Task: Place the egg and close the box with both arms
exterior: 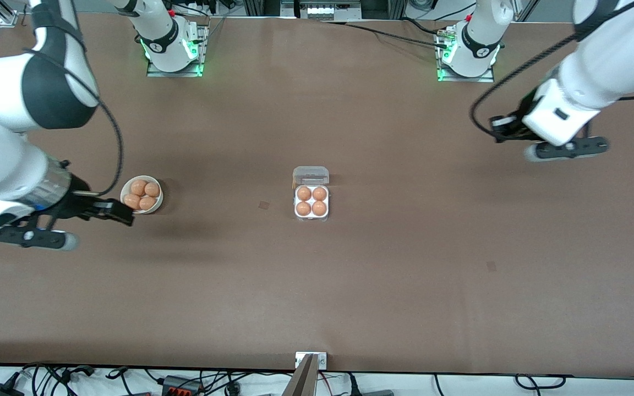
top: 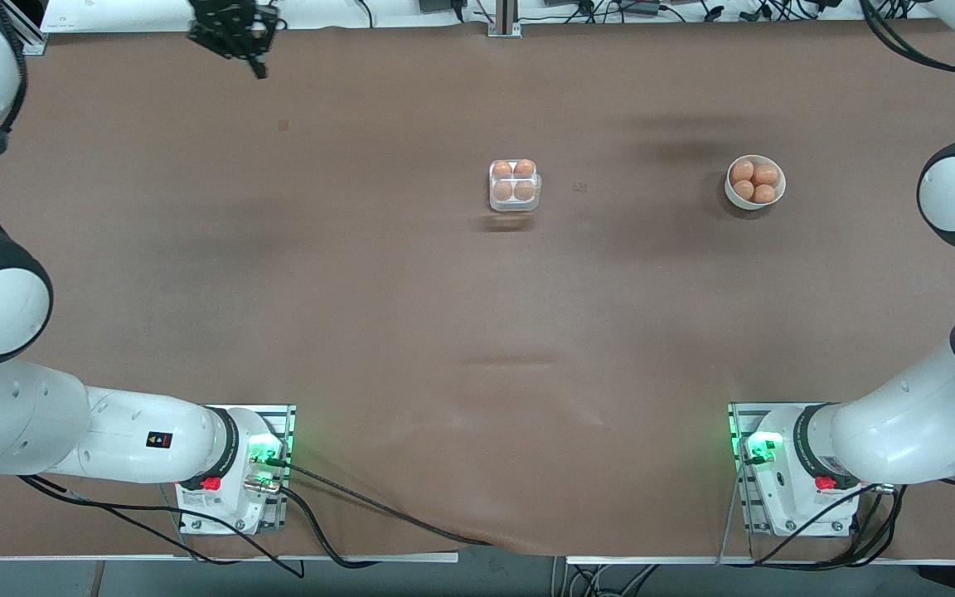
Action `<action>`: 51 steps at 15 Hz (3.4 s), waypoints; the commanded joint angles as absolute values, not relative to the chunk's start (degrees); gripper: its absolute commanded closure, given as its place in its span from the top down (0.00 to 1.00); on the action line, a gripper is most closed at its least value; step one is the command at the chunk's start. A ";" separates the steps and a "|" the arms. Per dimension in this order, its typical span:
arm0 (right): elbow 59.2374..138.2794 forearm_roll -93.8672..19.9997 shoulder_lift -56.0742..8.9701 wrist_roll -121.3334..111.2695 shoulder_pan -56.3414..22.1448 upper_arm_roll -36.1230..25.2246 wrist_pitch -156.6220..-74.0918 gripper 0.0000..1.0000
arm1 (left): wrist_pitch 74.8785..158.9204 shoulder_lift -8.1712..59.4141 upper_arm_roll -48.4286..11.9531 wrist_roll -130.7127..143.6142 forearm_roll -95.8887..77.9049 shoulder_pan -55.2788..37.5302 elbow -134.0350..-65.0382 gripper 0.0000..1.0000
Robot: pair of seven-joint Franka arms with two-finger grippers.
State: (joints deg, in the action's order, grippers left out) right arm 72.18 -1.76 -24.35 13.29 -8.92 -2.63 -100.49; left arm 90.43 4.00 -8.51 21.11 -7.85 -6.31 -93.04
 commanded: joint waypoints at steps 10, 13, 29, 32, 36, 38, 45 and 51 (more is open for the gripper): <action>75.48 -1.05 -14.34 -1.85 4.39 0.53 -90.35 1.00 | 100.55 27.49 -11.07 26.37 -18.27 -18.27 -81.39 0.00; 86.53 -0.09 -6.79 -1.76 4.31 0.61 -93.59 1.00 | 103.26 31.10 -10.99 27.06 -17.93 -22.66 -81.39 0.00; 99.23 0.09 1.67 -3.16 4.04 0.88 -99.32 1.00 | 113.46 42.09 -10.37 32.43 -18.02 -34.01 -81.39 0.00; 98.53 -0.35 1.67 -2.99 4.22 0.79 -100.11 1.00 | 113.99 43.15 -10.37 32.34 -18.02 -34.45 -81.39 0.00; 98.53 0.17 1.93 -3.16 4.13 0.79 -99.67 1.00 | 119.43 44.47 -9.93 31.82 -18.02 -33.84 -81.21 0.00; 98.44 0.09 2.02 -3.16 4.13 0.88 -99.40 1.00 | 121.02 44.91 -9.49 31.47 -18.11 -33.40 -79.99 0.00; 98.53 0.09 1.58 -3.16 3.35 0.62 -99.67 1.00 | 117.01 44.04 -9.23 30.76 -17.84 -31.12 -77.61 0.00; 98.61 0.26 1.58 -3.16 0.53 -1.76 -99.41 1.00 | 109.61 36.58 -8.18 31.46 -17.75 -28.40 -78.31 0.00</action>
